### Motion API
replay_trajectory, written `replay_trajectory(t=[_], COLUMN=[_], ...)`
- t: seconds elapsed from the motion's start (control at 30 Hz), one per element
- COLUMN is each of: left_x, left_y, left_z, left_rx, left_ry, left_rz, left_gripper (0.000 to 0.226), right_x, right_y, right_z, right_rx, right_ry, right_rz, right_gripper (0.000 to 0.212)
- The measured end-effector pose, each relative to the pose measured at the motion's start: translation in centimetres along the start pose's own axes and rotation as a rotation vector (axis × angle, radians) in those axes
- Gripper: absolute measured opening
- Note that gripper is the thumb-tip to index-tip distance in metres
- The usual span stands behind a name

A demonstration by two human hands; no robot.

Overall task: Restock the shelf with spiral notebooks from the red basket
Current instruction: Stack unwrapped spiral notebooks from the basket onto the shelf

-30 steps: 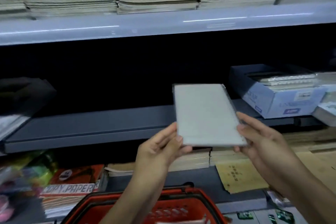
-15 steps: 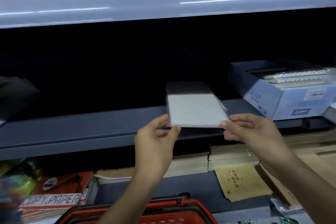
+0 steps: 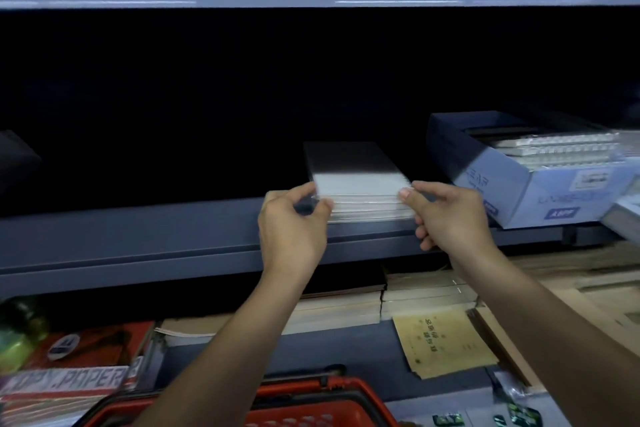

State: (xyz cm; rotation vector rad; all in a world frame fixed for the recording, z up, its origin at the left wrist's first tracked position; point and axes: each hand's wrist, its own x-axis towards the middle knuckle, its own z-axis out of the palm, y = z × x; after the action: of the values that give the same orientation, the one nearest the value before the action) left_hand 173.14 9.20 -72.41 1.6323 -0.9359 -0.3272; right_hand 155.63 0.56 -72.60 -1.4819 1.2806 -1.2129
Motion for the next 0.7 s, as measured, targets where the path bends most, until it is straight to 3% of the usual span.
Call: replay_trajectory(t=[0.2, 0.47, 0.6, 0.7], left_x=[-3.0, -13.9, -21.2, -25.1], left_y=[0.7, 0.1, -5.7, -10.1], left_z=[-3.5, -12.2, -13.9, -13.8], left_rx=[-0.089, -0.143, -0.053, 0.051], left_ry=[-0.105, -0.171, -0.365, -0.429], left_rz=[-0.045, -0.327, -0.647, -0.775], left_gripper=[0.058, 0.029, 0.033, 0.043], right_x=[-3.8, -17.7, -25.1, -28.4], right_y=[-1.5, -3.1, 2.0, 6.7], right_z=[-1.2, -3.0, -2.0, -1.4], right_rx=[-0.022, -0.004, -0.308, -0.595], right_ry=[0.009, -0.27, -0.464, -0.696], right_rz=[-0.049, 0.15, 0.215, 0.317], right_gripper=[0.048, 0.02, 0.027, 0.032])
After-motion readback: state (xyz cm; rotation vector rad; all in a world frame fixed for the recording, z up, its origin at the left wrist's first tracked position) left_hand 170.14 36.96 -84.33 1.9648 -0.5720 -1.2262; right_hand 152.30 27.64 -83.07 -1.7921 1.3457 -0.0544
